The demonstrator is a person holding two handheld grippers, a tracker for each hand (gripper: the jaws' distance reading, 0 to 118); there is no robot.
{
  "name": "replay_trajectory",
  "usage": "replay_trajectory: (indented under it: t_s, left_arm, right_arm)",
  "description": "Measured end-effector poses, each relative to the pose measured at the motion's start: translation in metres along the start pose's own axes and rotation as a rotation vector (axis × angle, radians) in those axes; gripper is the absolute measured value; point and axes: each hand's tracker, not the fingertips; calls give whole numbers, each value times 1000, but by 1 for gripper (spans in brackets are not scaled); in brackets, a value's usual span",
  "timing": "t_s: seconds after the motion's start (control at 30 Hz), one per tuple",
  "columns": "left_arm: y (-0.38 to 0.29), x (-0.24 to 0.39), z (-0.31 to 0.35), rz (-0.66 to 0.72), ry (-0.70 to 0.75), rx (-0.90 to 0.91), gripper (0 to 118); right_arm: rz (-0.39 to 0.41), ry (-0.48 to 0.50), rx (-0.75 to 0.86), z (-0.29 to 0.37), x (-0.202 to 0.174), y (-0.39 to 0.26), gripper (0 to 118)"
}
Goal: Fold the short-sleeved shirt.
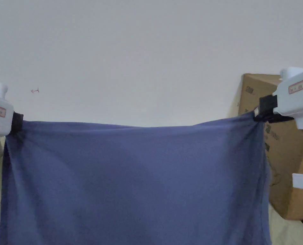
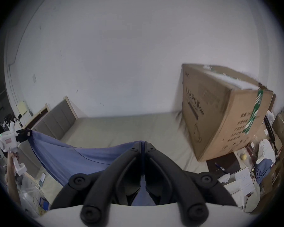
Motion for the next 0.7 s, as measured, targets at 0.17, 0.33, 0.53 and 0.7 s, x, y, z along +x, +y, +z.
replay_trajectory:
  t_s: [0.17,0.33,0.53,0.7]
  left_arm:
    - [49,0,30,33,2,91,2]
    - [99,-1,29,10,47,153,2]
    - [154,-12,1,39,59,192,2]
    - [192,-5,-25,61,72,222,2]
  right_arm:
    - [76,-73,101,33,-14,48,3]
    - [86,-61,178,40,-25,95,3]
    - [42,-52,189,3,-19,153,3]
    - [45,-81,249,-31,-21,186,3]
